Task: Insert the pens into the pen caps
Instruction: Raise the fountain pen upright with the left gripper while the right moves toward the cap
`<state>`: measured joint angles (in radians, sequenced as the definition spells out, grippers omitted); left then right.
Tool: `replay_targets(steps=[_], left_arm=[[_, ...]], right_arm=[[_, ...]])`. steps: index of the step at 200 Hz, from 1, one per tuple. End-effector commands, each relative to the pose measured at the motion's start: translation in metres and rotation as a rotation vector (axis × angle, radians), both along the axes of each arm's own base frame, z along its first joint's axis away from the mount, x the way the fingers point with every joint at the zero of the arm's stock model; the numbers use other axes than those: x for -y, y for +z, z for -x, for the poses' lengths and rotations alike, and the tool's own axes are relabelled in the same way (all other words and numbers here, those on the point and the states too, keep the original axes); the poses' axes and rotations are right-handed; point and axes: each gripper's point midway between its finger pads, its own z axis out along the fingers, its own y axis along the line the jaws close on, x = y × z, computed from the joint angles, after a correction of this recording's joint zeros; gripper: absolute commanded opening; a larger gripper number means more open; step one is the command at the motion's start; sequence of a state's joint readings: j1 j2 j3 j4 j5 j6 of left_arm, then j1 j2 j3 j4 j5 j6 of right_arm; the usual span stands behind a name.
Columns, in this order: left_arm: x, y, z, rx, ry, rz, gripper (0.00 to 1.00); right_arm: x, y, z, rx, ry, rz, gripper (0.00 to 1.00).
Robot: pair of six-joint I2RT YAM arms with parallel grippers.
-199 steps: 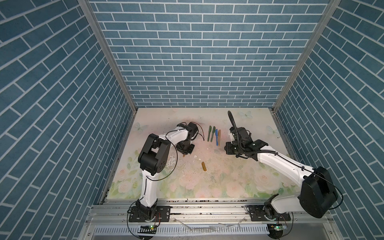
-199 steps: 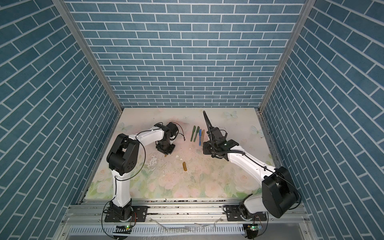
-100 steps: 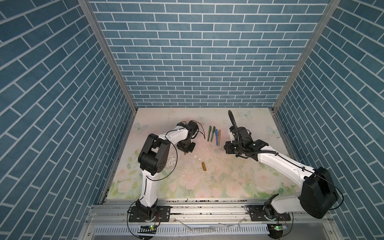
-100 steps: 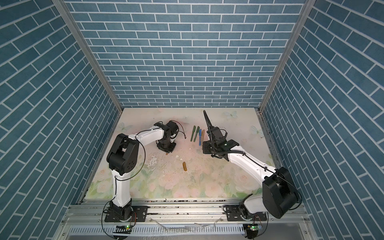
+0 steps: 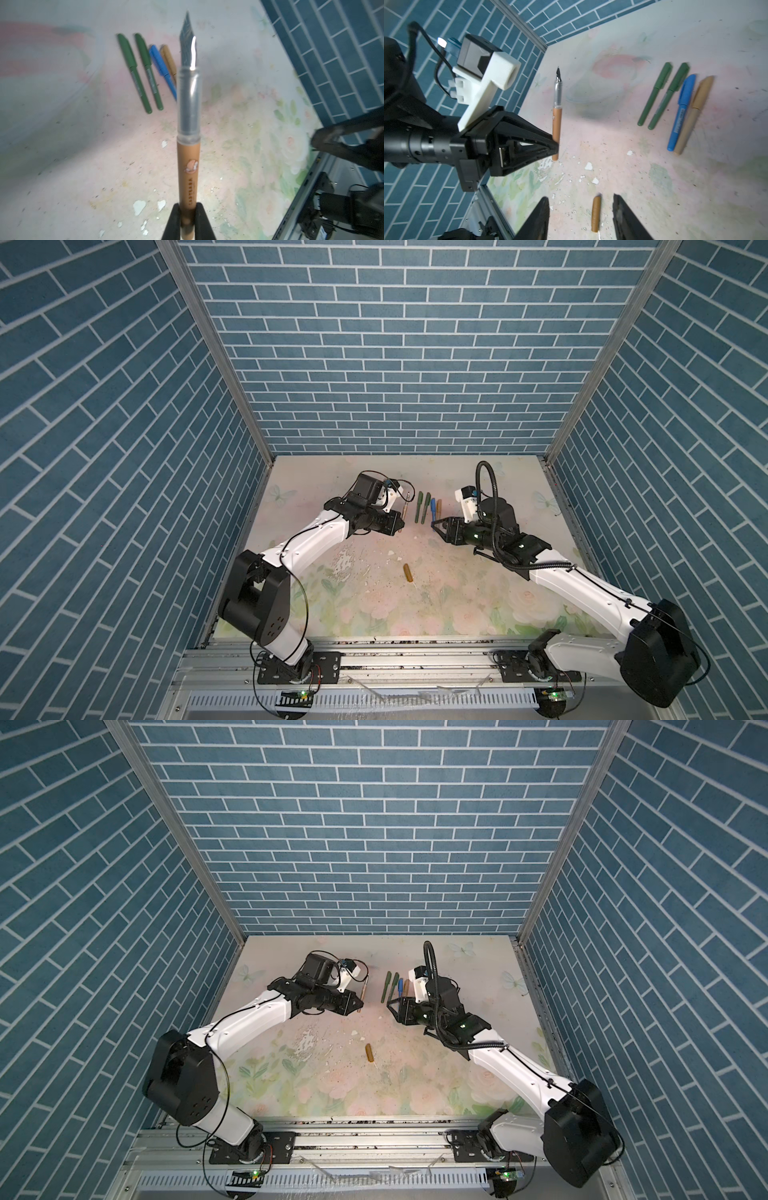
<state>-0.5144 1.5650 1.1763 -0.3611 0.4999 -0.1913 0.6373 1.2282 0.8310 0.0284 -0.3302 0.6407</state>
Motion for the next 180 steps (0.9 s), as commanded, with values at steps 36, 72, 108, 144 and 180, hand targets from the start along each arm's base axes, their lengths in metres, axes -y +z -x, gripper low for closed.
replay_targets(steps=[36,72,108,144,180], left_arm=[[0.032,0.038,0.021,0.081,-0.14,0.169,0.0],[0.034,0.041,0.026,0.086,-0.157,0.18,0.0],[0.035,0.044,0.028,0.091,-0.165,0.191,0.0],[0.037,0.045,0.029,0.086,-0.173,0.199,0.0],[0.037,0.042,0.028,0.09,-0.175,0.197,0.0]], right_arm=[[-0.032,0.052,-0.009,0.053,0.082,-0.16,0.54],[-0.04,0.055,-0.02,0.046,0.081,-0.163,0.51],[-0.041,0.05,-0.028,0.031,0.047,-0.146,0.45],[-0.043,0.044,-0.032,0.021,0.044,-0.134,0.37],[-0.049,0.036,-0.034,-0.009,0.058,-0.128,0.27]])
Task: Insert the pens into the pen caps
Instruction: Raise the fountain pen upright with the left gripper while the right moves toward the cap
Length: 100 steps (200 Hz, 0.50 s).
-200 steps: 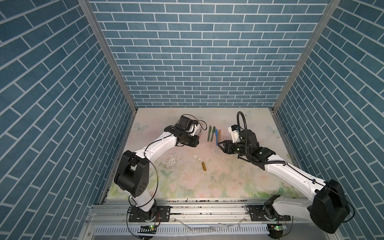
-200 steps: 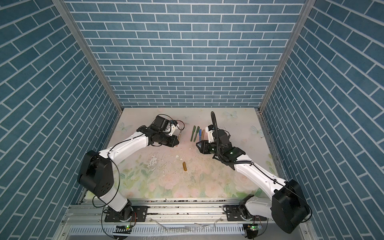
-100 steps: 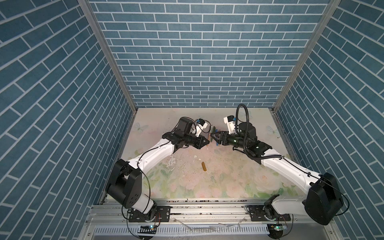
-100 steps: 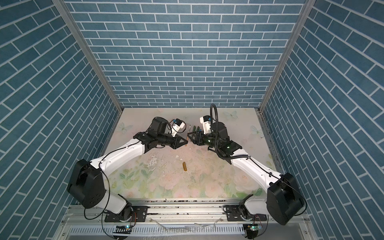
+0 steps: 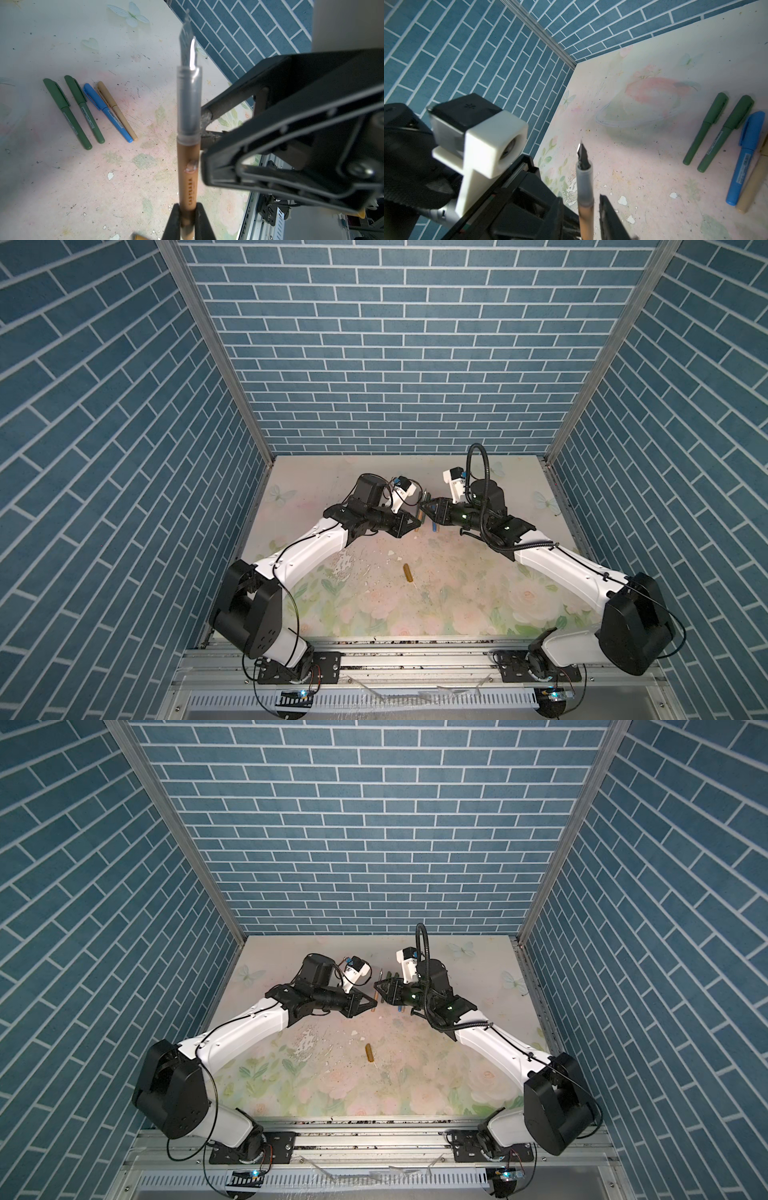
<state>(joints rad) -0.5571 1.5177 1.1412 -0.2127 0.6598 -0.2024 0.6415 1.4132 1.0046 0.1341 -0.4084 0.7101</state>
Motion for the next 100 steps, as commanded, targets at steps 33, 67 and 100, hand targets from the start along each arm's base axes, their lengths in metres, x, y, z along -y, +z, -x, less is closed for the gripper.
replay_targets(steps=[33,67,100], left_arm=[[0.0029,0.0046,0.0064,0.015,-0.028,0.023,0.0],[0.0036,0.0053,0.0069,0.016,-0.033,0.028,0.0],[0.0026,0.0056,0.0049,0.021,-0.017,0.028,0.39]], right_arm=[[-0.0079,0.0047,-0.0017,-0.008,0.012,-0.021,0.17],[-0.0075,0.005,0.0011,-0.009,0.018,-0.026,0.02],[-0.0065,0.0087,0.0045,-0.013,0.007,-0.064,0.0]])
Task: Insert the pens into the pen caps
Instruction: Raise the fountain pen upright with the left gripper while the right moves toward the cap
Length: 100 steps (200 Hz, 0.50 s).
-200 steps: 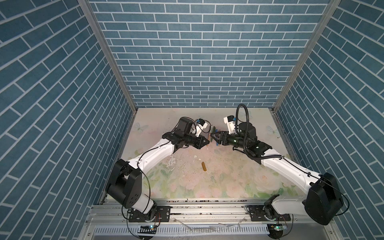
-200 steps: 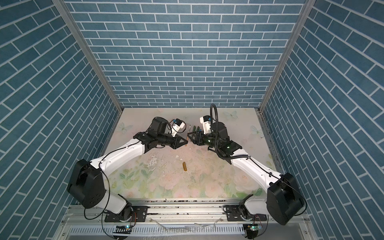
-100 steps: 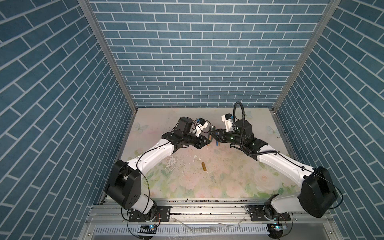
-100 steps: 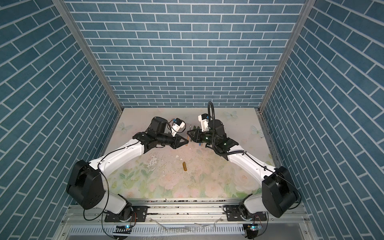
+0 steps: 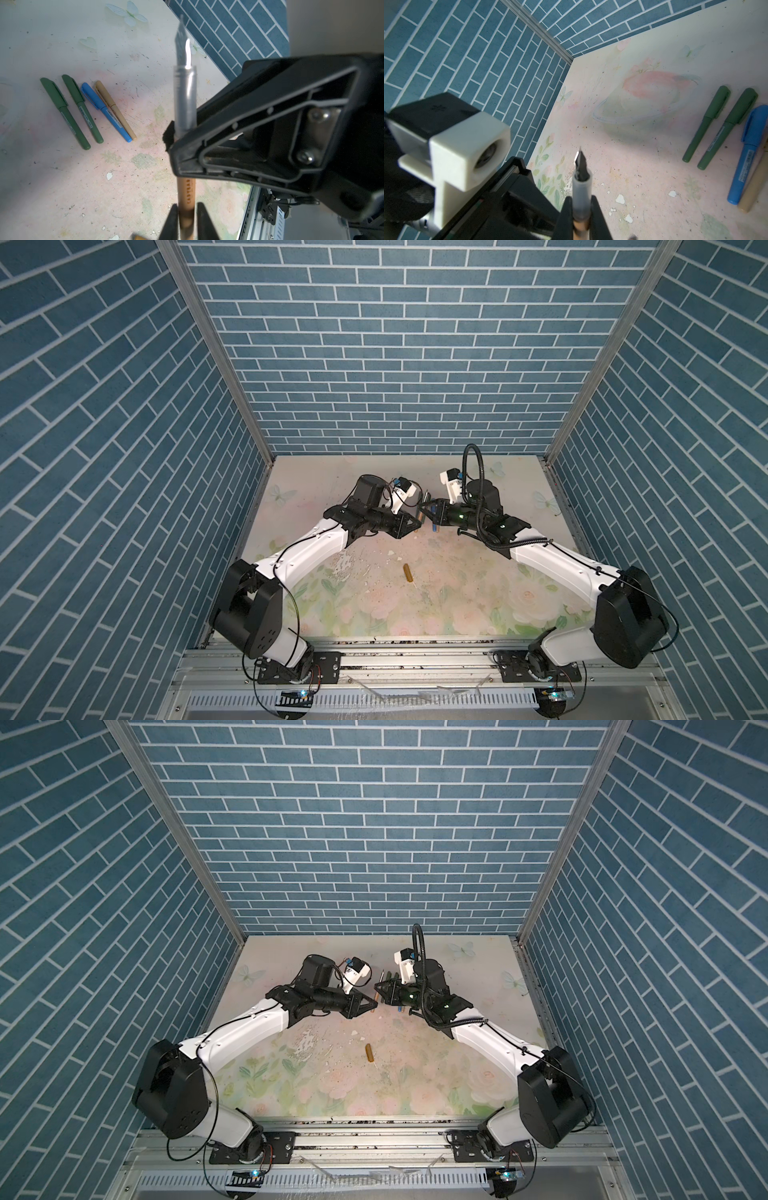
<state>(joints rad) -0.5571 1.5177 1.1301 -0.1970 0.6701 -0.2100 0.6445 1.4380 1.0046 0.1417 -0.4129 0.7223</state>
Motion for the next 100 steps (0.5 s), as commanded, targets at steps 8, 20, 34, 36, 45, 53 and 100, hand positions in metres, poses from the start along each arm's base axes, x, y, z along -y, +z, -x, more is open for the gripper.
replay_targets(steps=[8,20,34,36,45,53,100], left_arm=[[0.0016,0.0062,0.0033,0.027,-0.009,0.017,0.42],[0.0015,0.0062,0.0023,0.026,-0.004,0.02,0.42],[0.0015,0.006,0.0013,0.026,0.002,0.022,0.39],[0.0019,0.0054,0.0016,0.024,0.001,0.022,0.38],[0.0015,0.0047,0.0015,0.023,0.002,0.021,0.34],[0.0015,0.0047,0.0012,0.023,0.005,0.022,0.3],[0.0014,0.0057,0.0013,0.022,0.006,0.023,0.1]], right_arm=[[-0.0029,0.0189,0.0066,0.01,0.002,-0.081,0.0],[-0.003,0.0196,0.0084,0.007,0.0,-0.094,0.0],[-0.0034,0.02,0.0101,0.002,-0.001,-0.104,0.0],[-0.0035,0.02,0.0102,0.0,-0.002,-0.105,0.0],[-0.0052,0.0211,0.012,-0.002,0.006,-0.111,0.0],[-0.006,0.0219,0.0127,-0.001,0.01,-0.116,0.0],[-0.007,0.0225,0.0144,-0.002,0.016,-0.115,0.0]])
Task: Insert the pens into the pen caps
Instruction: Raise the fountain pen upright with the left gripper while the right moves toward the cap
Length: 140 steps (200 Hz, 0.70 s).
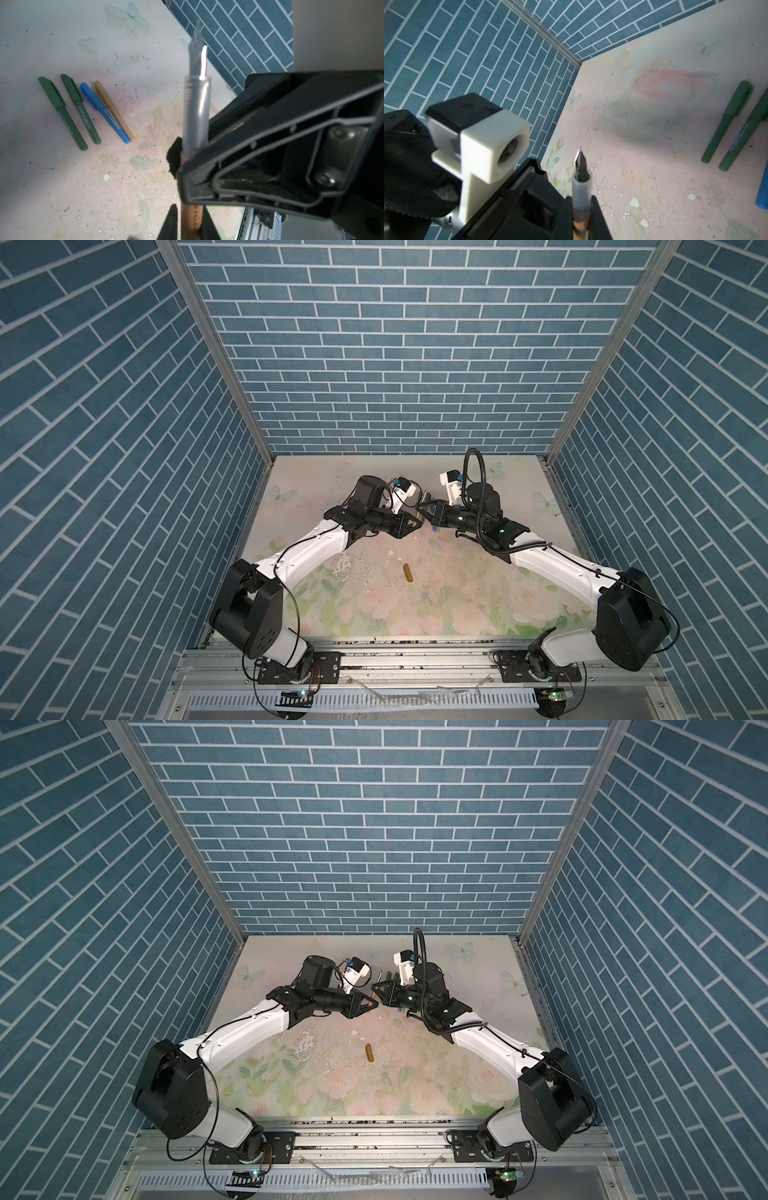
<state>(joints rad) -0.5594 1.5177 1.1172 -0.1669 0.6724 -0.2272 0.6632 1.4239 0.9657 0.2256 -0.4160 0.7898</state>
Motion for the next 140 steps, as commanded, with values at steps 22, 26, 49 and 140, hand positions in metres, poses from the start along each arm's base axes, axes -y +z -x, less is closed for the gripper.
replay_targets(steps=[22,26,49,140], left_arm=[[-0.004,0.007,-0.001,0.037,0.023,-0.004,0.01],[-0.005,0.007,-0.001,0.038,0.03,-0.01,0.01],[-0.017,0.005,-0.012,0.072,0.115,-0.072,0.0],[-0.102,0.074,-0.025,0.411,0.562,-0.04,0.0]], right_arm=[[-0.002,0.016,0.011,0.001,0.031,-0.046,0.06],[-0.001,0.016,0.012,0.001,0.032,-0.043,0.1],[0.009,0.021,0.016,0.027,0.007,-0.007,0.25],[0.039,-0.117,0.059,-0.205,0.028,0.554,0.16]])
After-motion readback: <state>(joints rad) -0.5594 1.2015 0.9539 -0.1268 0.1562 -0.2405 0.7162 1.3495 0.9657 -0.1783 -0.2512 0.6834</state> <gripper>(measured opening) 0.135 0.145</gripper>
